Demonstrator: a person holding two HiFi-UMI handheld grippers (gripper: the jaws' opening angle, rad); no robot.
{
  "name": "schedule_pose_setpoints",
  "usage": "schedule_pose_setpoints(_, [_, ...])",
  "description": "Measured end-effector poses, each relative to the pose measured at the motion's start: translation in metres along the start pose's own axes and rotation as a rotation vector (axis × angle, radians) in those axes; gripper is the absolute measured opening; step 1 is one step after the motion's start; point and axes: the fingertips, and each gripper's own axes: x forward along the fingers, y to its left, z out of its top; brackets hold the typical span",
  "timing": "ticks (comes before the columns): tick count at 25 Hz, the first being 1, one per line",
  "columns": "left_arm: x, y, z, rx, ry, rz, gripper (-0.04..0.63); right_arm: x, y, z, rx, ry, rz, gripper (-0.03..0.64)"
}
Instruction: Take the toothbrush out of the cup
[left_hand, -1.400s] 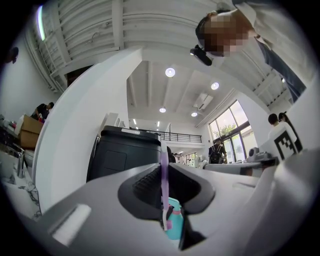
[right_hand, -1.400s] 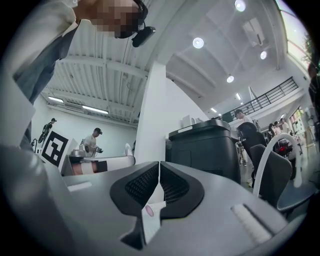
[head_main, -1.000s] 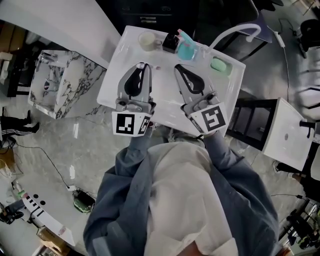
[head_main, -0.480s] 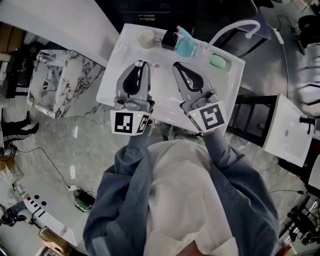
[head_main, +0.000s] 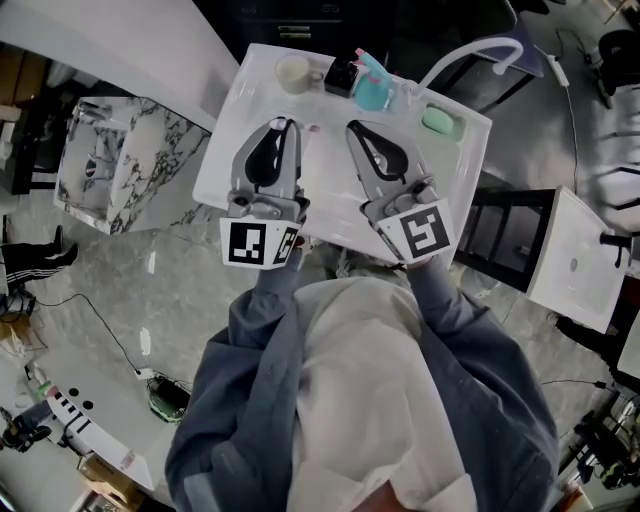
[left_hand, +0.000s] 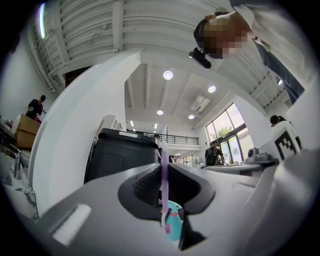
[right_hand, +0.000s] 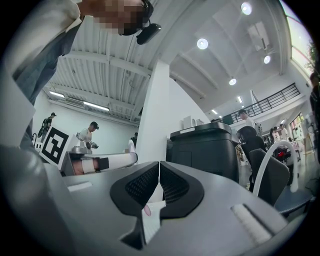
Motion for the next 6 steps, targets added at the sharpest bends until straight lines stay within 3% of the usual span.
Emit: schedule_pose_setpoints(6, [0.0013, 0.0019, -0.0002, 0.002, 0.001, -0.003, 0.101, 0.0029, -0.0011, 0.0017, -0.016, -0.016, -0.003, 0.011])
